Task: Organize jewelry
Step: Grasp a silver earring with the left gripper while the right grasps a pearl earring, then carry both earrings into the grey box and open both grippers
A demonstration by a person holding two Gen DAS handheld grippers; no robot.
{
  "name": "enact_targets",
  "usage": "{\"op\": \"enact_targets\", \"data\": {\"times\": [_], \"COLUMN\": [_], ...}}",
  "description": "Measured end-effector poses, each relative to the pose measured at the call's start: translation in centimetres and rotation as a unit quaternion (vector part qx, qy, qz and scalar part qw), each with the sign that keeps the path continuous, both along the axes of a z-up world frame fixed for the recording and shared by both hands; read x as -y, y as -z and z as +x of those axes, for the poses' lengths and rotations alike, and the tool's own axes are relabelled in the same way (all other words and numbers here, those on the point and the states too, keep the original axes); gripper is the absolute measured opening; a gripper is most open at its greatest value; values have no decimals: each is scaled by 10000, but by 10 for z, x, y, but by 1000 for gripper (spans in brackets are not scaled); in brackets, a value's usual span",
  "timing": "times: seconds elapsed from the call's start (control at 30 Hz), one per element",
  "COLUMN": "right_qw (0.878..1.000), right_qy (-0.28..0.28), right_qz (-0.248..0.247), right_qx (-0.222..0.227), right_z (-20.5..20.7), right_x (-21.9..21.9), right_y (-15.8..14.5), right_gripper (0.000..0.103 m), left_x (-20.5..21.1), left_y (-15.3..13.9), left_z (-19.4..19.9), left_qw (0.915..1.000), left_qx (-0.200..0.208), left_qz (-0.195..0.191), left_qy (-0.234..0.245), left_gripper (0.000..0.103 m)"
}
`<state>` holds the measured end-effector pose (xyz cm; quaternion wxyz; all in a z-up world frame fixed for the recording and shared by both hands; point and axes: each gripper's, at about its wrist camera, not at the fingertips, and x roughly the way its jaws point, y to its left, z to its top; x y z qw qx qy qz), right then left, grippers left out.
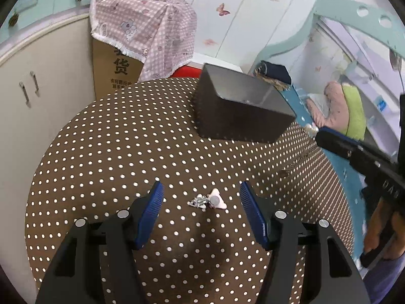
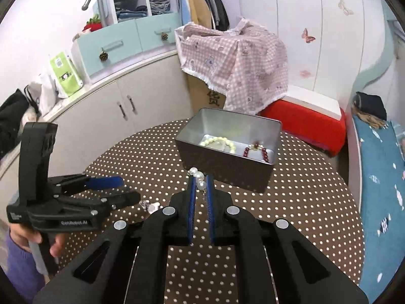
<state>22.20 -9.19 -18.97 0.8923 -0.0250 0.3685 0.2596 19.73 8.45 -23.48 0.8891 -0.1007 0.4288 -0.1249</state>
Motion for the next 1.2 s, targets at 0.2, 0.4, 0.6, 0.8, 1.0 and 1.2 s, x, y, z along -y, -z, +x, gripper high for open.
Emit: {"op": "enact_targets", "data": {"times": [0.2, 0.4, 0.6, 0.8, 1.0, 1.2], "right_qw": [9998, 9996, 9995, 9993, 9995, 9998], "right_qy": [-19, -55, -47, -71, -76, -49], "right_qz": [39, 79, 113, 156, 157, 173], "right_qx": [-169, -247, -286, -333, -279, -123], "right_z": [1, 3, 5, 7, 6, 7], "right_x": [2, 2, 4, 1, -1, 2], "right_y": [14, 21, 25, 28, 22, 6], "right_gripper": [9, 9, 9, 9, 9, 9], "left_x": [21, 32, 37, 30, 28, 34], "left_y": [15, 22, 23, 21, 15, -18], "left_z": [-2, 5, 10, 10, 13, 14], "left_qw": [9991, 9976, 9942, 9936, 9961, 9968], "left_qx": [-127, -162, -104, -70, -41, 310], "left_qz": [386, 664, 1069, 1126, 872, 690], "left_qy": [120, 98, 28, -4, 121, 240], "left_gripper": [60, 58, 36, 22, 21, 21]}}
